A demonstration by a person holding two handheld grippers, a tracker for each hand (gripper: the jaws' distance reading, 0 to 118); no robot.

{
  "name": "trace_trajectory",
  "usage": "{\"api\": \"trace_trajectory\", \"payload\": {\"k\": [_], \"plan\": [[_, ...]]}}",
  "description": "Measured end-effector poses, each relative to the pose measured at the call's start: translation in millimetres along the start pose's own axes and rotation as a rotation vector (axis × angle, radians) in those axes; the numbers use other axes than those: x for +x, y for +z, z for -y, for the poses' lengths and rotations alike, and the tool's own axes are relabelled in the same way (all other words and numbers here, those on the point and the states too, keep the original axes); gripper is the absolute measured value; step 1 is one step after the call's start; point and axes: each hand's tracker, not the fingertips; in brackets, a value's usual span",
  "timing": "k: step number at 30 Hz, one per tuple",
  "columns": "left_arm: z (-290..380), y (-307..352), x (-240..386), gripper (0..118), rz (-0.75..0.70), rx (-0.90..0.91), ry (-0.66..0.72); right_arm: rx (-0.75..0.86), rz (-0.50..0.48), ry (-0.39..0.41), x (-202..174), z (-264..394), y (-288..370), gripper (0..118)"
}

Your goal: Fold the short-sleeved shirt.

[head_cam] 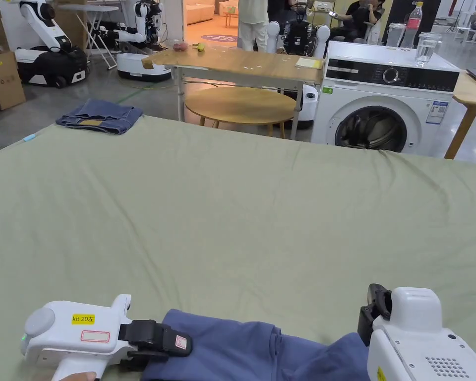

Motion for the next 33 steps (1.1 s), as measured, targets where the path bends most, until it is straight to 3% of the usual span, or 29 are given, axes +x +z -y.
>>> {"api": "trace_trajectory", "payload": {"k": [3,8,12,14,17,24,28,33], "plan": [[6,3,-3,12,0.011,0.009,0.036,-0.008,0.003,0.004,1,2,1,0],[7,12,27,7,-0.048,0.022,-0.039,-0.012,0.007,0.008,4,3,1,0],[1,30,47,6,-0.053,0.051,-0.072,-0.011,0.01,0.006,7,1,0,0],[-5,47,63,6,-0.1,0.079,-0.161,-0.007,0.011,0.002,8,0,0,0],[-12,76,78,6,-0.126,0.103,-0.151,-0.007,0.008,-0.002,9,-1,-1,0],[-22,137,123,6,-0.397,0.195,-0.227,-0.006,-0.007,-0.008,7,-2,-4,0],[-27,136,138,6,-0.527,0.208,-0.258,-0.006,-0.017,-0.011,5,-2,-6,0],[-2,89,190,6,-0.563,0.148,-0.295,-0.014,-0.021,-0.019,5,0,-7,0]]}}
